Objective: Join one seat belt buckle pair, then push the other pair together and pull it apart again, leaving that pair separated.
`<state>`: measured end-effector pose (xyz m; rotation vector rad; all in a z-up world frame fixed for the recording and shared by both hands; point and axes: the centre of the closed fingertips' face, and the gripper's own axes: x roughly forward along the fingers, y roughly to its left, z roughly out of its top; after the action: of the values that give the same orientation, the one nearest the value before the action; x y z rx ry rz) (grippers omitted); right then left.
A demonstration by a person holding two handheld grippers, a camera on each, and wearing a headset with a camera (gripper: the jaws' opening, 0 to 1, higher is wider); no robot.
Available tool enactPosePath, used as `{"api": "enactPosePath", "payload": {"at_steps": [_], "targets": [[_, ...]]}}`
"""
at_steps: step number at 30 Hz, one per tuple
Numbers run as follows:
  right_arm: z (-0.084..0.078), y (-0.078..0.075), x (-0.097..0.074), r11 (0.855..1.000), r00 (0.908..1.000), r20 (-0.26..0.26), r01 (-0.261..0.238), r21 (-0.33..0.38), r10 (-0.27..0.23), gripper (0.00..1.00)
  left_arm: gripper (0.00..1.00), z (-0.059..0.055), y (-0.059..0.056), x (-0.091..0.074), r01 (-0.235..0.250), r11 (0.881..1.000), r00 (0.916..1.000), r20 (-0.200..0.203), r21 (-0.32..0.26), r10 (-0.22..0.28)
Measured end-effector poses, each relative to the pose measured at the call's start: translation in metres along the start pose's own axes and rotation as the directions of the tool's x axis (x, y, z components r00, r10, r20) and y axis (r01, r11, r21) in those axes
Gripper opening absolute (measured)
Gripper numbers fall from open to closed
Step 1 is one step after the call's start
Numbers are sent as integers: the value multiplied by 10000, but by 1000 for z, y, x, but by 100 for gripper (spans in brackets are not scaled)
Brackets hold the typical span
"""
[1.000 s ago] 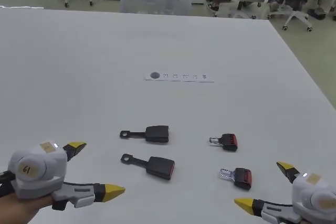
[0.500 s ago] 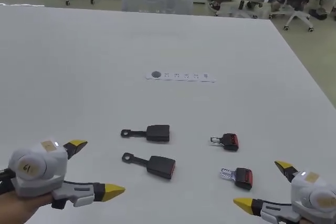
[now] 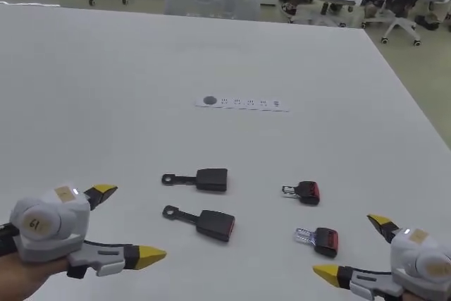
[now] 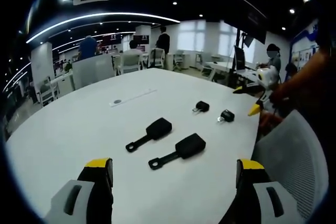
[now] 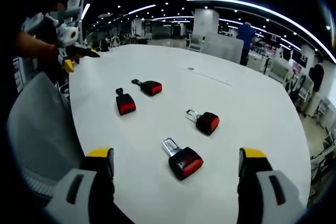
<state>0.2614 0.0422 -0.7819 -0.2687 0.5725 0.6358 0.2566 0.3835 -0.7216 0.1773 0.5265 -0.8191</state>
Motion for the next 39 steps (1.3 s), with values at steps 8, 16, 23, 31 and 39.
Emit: {"api": "enactPosePath", "payload": {"at_steps": [8,16,23,31,39], "targets": [[-2,3,3,9996,9995,-122,-292,-33,292,100,100,2,2,5,103,9993,9999,-111,353,-100],[-2,5,7,9982,9983,-184,-549,-248,544,100,100,8,-1,13,348,9972,9990,-315,659,-327],[-1,2,10,9969,9971,-253,-723,-303,715,99,98,11,-3,23,681,9914,9964,-572,1117,-620],[1,-1,13,9958,9961,-261,-848,-350,840,99,98,14,-6,35,976,9844,9929,-819,1463,-863],[2,0,18,9937,9941,-270,-1063,-362,1054,98,98,13,-6,43,1226,9772,9886,-1082,1736,-1048]]}}
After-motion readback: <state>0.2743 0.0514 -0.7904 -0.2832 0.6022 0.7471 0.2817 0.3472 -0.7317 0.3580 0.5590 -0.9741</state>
